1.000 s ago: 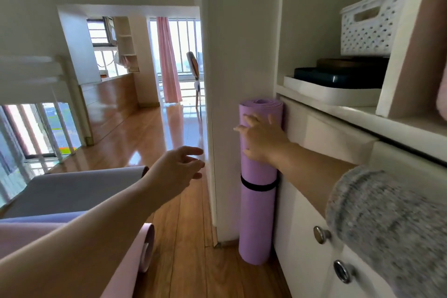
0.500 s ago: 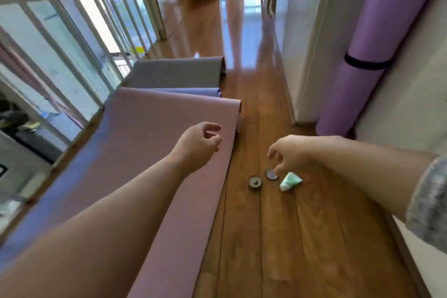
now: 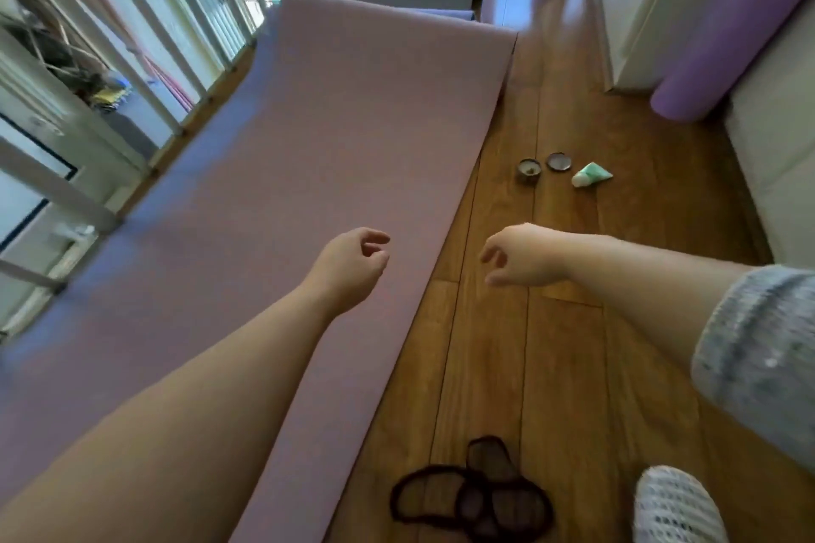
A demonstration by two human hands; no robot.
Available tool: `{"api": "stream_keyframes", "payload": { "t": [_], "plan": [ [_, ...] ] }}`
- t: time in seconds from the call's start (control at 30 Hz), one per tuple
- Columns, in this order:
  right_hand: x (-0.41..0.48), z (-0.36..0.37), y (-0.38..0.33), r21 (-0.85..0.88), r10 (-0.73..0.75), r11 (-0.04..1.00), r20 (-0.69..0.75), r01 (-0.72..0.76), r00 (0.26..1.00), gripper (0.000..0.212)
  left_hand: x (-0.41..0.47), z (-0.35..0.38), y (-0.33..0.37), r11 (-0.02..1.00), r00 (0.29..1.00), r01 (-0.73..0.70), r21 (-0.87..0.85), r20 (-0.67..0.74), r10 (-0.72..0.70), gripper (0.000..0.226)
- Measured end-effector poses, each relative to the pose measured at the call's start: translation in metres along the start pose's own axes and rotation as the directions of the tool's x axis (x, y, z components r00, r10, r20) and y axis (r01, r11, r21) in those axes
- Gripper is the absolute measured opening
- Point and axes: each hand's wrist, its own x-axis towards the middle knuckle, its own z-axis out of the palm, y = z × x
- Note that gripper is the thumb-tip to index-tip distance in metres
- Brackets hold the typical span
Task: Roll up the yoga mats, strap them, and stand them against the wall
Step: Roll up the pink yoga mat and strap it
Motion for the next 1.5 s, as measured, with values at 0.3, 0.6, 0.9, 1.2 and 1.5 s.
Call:
{"api": "stream_keyframes", "payload": {
  "t": [0.3, 0.6, 0.9, 1.2, 1.5],
  "plan": [
    [-0.003, 0.117, -0.065, 0.168, -0.042, 0.985, 0.081, 0.028, 0.996, 0.052, -0.085, 0.040, -0.120, 0.911, 0.973, 0.117, 0.396, 0.140, -0.186, 0.045],
    [-0.014, 0.245, -0.056, -0.390, -0.219, 0.842, 0.382, 0.371, 0.898, 0.074, -0.086, 0.117, -0.182, 0.767, 0.906, 0.086, 0.636, 0.270, -0.325, 0.088],
    [0.000, 0.253, -0.027, -0.393, -0.360, 0.795, 0.309, 0.463, 0.880, 0.069, -0.090, 0.146, -0.196, 0.707, 0.904, 0.044, 0.706, 0.273, -0.329, 0.086],
    [-0.012, 0.256, -0.016, -0.503, -0.458, 0.460, 0.572, 0.732, 0.681, 0.058, -0.088, 0.147, -0.184, 0.717, 0.895, -0.002, 0.697, 0.321, -0.309, 0.085],
    [0.015, 0.217, 0.023, -0.548, -0.096, 0.816, 0.184, 0.183, 0.978, 0.039, -0.083, 0.148, -0.176, 0.597, 0.910, -0.140, 0.790, 0.341, -0.237, 0.065]
  ]
}}
